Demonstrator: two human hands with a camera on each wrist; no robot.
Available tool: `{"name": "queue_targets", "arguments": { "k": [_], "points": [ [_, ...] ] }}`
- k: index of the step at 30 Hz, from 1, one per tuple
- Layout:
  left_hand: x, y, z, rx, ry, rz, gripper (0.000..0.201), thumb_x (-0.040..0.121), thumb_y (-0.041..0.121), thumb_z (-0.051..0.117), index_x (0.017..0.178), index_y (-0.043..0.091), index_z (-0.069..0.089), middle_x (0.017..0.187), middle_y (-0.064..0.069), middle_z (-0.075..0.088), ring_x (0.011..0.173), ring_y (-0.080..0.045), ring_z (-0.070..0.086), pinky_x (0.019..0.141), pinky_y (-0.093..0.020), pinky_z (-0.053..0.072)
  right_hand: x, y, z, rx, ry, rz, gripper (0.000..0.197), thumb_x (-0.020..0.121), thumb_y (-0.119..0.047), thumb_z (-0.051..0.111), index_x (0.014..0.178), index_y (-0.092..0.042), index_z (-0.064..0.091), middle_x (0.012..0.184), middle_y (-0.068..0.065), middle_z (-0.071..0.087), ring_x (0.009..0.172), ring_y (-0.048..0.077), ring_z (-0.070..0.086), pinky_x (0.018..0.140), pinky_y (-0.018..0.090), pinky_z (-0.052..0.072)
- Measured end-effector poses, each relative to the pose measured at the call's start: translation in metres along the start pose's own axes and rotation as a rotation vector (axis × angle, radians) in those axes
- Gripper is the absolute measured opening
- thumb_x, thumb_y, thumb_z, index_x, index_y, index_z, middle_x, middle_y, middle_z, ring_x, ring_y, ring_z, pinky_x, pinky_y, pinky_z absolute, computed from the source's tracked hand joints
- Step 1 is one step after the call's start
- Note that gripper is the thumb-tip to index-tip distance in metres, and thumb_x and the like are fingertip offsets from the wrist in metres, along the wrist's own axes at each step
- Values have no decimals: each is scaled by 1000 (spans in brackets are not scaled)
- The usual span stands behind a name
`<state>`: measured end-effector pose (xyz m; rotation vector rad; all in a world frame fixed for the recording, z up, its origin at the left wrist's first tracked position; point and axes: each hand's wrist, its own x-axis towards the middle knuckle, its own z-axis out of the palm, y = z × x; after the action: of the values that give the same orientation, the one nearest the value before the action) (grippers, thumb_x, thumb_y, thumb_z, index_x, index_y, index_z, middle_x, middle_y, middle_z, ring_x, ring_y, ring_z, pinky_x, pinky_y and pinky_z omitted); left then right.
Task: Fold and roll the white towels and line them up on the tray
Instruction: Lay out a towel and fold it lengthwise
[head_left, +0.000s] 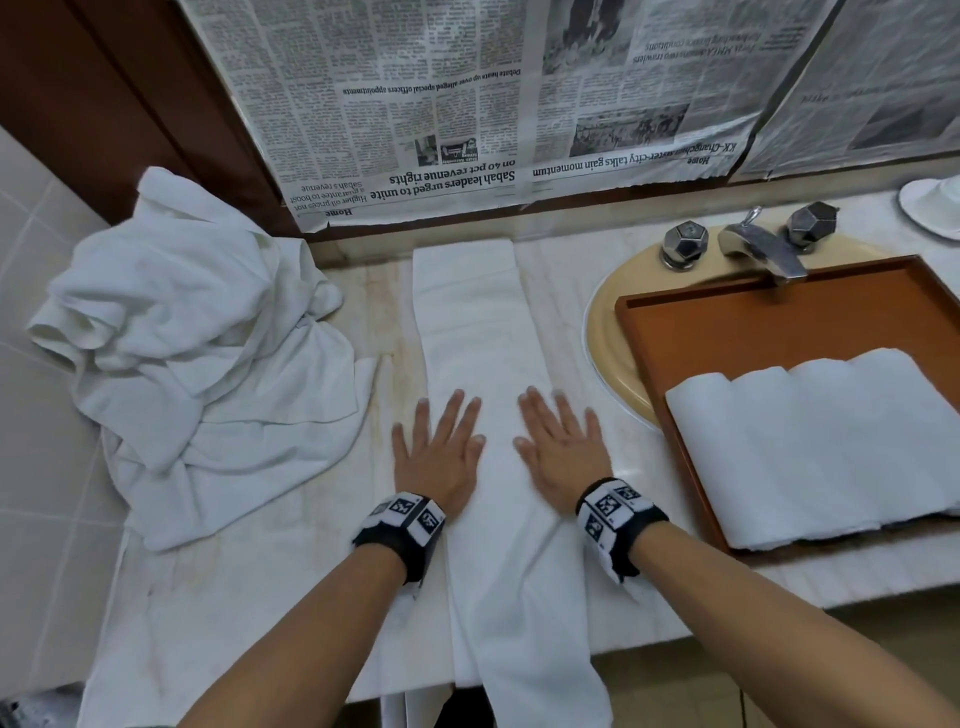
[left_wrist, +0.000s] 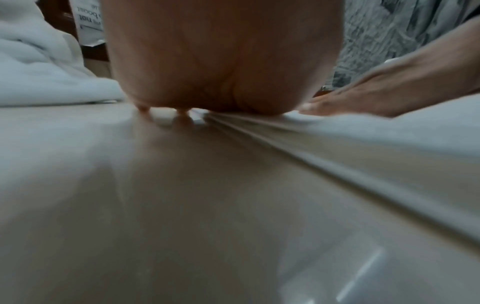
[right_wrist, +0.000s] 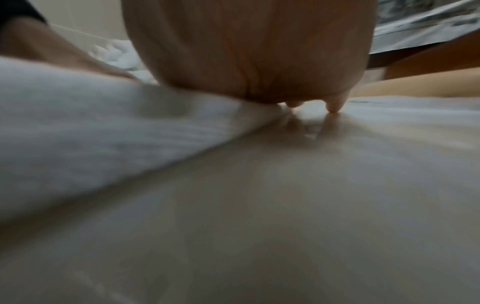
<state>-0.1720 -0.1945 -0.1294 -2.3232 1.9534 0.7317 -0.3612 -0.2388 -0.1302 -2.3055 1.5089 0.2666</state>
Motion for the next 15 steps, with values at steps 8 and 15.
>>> {"name": "queue_targets", "arguments": {
  "k": [8, 15],
  "points": [
    [-12, 0, -19, -69, 65, -60, 55, 105, 46, 17, 153, 48, -11, 161, 22, -19, 151, -22, -17, 120, -57, -3, -29, 15, -12, 78, 81, -62, 66, 93, -48, -3, 157, -28, -3, 158, -16, -18, 150, 13, -14, 122, 42, -1],
    [8, 17, -8, 17, -39, -8, 54, 104, 53, 10, 152, 49, -15, 159, 22, -27, 149, -20, -26, 118, -59, -10, 14, -12, -13, -33, -3, -154, 79, 80, -55, -20, 155, -30, -13, 159, -17, -20, 149, 12, -16, 120, 47, -6]
  ]
}}
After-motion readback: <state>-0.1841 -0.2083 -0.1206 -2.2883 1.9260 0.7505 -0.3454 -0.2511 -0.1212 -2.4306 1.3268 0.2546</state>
